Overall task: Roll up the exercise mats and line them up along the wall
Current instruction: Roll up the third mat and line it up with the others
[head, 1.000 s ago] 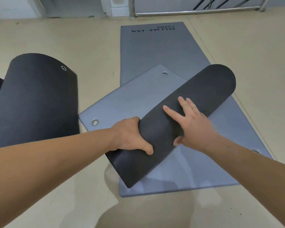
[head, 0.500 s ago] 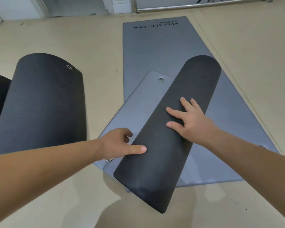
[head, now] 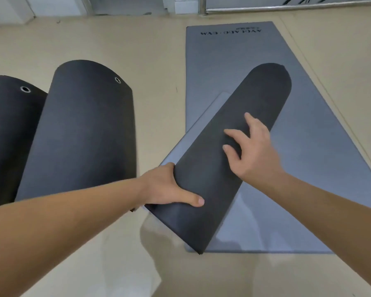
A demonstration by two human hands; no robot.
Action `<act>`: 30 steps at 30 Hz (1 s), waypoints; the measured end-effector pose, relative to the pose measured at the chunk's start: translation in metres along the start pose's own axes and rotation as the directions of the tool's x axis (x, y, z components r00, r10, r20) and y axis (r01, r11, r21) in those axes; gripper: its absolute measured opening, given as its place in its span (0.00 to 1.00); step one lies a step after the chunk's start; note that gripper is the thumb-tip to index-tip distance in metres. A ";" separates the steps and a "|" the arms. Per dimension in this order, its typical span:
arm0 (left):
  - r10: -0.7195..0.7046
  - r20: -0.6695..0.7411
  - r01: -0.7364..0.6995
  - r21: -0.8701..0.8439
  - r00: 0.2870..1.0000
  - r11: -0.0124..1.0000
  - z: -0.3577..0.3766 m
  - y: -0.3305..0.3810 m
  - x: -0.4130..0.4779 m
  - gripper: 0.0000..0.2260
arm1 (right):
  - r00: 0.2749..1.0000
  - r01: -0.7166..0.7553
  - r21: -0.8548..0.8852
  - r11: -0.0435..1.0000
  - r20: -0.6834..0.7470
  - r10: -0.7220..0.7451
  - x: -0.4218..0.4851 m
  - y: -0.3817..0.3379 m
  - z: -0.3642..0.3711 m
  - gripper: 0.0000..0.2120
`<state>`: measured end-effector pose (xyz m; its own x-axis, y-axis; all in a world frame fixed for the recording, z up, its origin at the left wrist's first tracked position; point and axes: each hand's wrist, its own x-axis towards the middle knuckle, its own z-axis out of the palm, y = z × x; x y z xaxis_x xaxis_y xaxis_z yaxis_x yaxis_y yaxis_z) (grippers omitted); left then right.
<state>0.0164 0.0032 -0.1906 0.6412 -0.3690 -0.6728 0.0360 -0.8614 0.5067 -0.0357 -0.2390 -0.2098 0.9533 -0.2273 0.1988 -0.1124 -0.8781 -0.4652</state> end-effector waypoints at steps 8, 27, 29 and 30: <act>0.168 -0.187 -0.192 -0.121 0.968 0.974 -0.016 -0.044 0.008 0.42 | 0.716 -0.666 0.418 0.617 0.591 0.372 -0.035 -0.023 0.017 0.45; 0.244 -0.501 -0.201 0.140 0.830 0.970 -0.013 -0.087 -0.016 0.18 | 0.924 -0.013 -0.246 0.969 0.368 0.106 0.062 -0.143 0.090 0.40; 0.167 -0.472 -0.179 0.020 0.866 0.984 -0.015 -0.084 -0.018 0.16 | 0.929 0.026 -0.217 0.976 0.366 0.057 0.066 -0.144 0.090 0.31; 0.110 -0.440 -0.138 -0.032 0.891 0.990 -0.016 -0.083 -0.019 0.21 | 0.934 0.049 -0.181 0.982 0.356 0.019 0.069 -0.145 0.090 0.26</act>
<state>0.0128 0.0873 -0.2113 0.9126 -0.2700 -0.3069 -0.0284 -0.7908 0.6114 0.0713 -0.0893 -0.2058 0.9883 -0.0792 -0.1305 -0.1146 -0.9497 -0.2913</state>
